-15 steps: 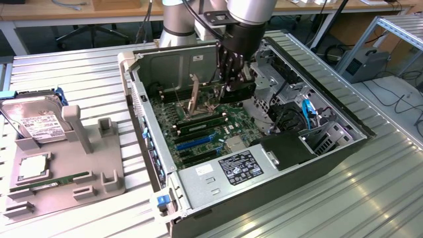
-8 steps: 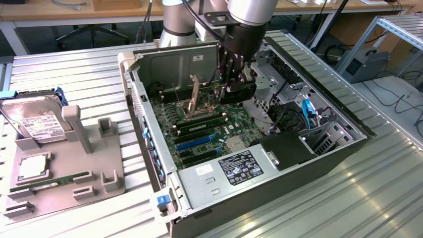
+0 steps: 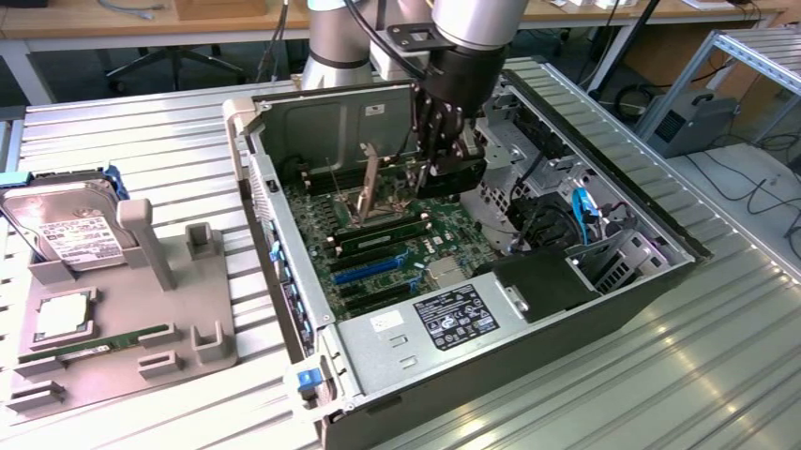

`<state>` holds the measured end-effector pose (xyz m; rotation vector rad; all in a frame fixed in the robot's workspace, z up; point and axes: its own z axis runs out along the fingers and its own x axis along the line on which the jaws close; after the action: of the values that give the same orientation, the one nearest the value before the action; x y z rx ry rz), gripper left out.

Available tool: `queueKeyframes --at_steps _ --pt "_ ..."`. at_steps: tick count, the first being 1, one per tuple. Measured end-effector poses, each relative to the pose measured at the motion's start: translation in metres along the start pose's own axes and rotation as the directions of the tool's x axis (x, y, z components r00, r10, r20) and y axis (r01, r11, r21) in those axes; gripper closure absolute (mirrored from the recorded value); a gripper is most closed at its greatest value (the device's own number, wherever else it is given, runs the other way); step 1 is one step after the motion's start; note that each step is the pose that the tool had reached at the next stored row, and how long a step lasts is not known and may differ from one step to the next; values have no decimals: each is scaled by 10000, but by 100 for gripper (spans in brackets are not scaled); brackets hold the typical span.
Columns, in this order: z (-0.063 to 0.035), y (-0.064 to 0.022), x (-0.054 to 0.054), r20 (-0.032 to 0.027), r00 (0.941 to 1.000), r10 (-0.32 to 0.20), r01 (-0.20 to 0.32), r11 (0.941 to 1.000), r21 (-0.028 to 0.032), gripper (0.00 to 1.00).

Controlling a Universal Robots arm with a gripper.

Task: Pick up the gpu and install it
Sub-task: 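Insert the gpu into the slot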

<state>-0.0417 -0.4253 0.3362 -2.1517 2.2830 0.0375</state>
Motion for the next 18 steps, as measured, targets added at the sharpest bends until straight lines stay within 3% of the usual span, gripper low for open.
queueKeyframes --at_steps 18 --pt "22 17 45 1 10000 -11 11 10000 0 73"
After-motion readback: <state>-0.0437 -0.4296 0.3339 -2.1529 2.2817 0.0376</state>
